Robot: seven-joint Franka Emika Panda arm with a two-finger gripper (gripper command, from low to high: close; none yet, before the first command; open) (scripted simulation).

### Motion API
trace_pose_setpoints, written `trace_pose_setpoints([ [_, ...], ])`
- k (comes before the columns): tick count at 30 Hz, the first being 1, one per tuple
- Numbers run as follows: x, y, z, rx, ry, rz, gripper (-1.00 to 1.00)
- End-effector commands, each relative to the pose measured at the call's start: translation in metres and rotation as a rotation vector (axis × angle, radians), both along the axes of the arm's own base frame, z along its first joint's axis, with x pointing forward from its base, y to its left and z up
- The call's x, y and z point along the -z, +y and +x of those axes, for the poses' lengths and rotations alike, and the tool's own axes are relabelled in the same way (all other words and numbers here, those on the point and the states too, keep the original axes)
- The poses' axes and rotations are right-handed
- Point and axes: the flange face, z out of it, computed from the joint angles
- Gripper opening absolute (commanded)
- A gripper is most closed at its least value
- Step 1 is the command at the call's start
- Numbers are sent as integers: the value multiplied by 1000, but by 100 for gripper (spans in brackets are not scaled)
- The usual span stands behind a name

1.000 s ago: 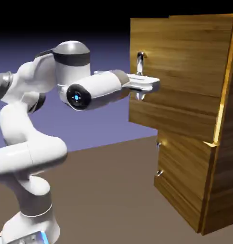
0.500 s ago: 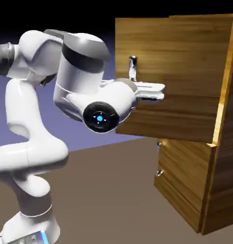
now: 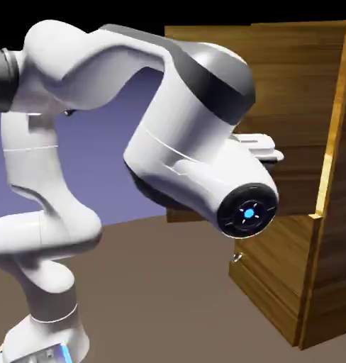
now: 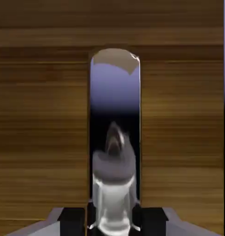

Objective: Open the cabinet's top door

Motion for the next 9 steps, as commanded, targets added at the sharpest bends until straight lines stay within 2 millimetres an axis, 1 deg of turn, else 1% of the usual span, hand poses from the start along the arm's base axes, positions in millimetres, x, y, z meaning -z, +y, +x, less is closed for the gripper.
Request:
trace_pose_setpoints([
  [1, 0, -7, 2, -26, 0, 0, -100],
  [7, 0, -45, 17, -166, 0, 0, -100],
  [8, 0, -45, 17, -166, 0, 0, 100],
  [9, 0, -45, 17, -166, 0, 0, 100],
])
